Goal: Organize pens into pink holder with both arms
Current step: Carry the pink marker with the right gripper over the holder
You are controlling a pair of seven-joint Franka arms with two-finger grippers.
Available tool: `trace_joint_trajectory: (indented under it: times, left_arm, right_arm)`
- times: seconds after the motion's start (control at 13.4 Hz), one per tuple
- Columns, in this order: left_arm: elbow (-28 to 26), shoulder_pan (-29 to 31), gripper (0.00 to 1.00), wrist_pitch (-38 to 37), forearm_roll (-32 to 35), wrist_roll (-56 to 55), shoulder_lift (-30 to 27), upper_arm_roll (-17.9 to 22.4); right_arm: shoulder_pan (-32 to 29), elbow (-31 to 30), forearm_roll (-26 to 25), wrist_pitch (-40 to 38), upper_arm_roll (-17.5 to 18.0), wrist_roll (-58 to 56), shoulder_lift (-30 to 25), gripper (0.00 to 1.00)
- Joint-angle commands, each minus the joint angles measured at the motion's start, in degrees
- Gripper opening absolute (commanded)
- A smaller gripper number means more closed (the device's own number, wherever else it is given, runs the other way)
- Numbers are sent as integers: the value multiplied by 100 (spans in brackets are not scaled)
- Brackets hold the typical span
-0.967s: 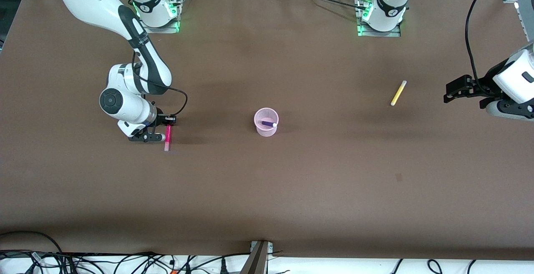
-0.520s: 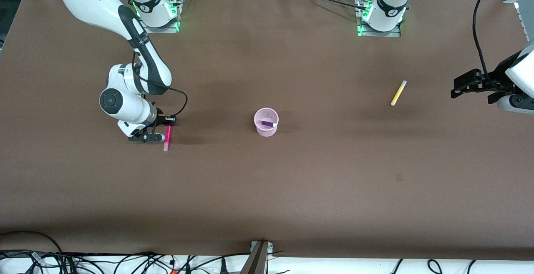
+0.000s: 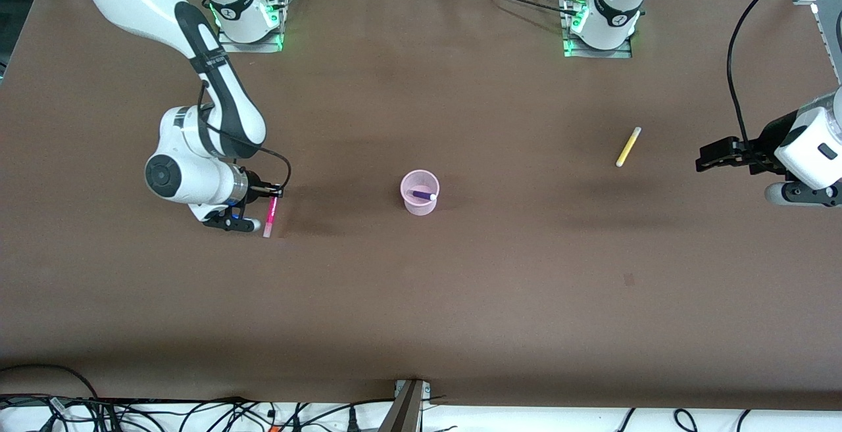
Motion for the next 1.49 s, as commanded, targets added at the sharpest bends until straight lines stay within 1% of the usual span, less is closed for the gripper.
trace_joint_trajectory:
  times: [0.0,0.15,0.3,0.37,0.45,0.59,0.67,0.82,0.97,1.12,1.41]
  left_arm:
    - [137,-49,100,1,-71,-66,76,3]
    - [154,12,100,18,-106,-66,85,-15]
    - [154,22,100,1,-54,231,50,-24]
    - [154,13,100,-17,-37,285,50,-6]
    - [154,30,100,-61,-10,285,32,11]
    - [294,65,100,-236,77,215,-64,108]
    - [338,126,100,-228,104,293,-64,134]
    - [339,171,100,-202,244,408,-38,126]
    - [330,136,100,-219,254,417,-29,82]
    - [330,92,100,-228,262,409,-20,64]
    - [321,74,100,-228,254,409,-20,56]
  right_arm:
    - [201,567,774,-605,90,766,81,0]
    - [526,892,1398,-668,213,1644,116,0]
    - [782,1095,2092,-650,537,2147,117,0]
    - [905,1209,2522,-589,626,2367,134,0]
    - [1115,1358,2891,-528,627,2735,169,0]
    - [1501,1596,3044,-265,635,3412,187,0]
    - [1669,1605,3158,-2,635,3772,230,0]
    - [1863,1640,3622,149,644,3986,423,0]
    - [1847,1676,4071,97,644,3978,538,0]
    - [1846,1676,4169,88,644,3995,600,0]
    - [1925,1685,4126,132,644,3969,863,0]
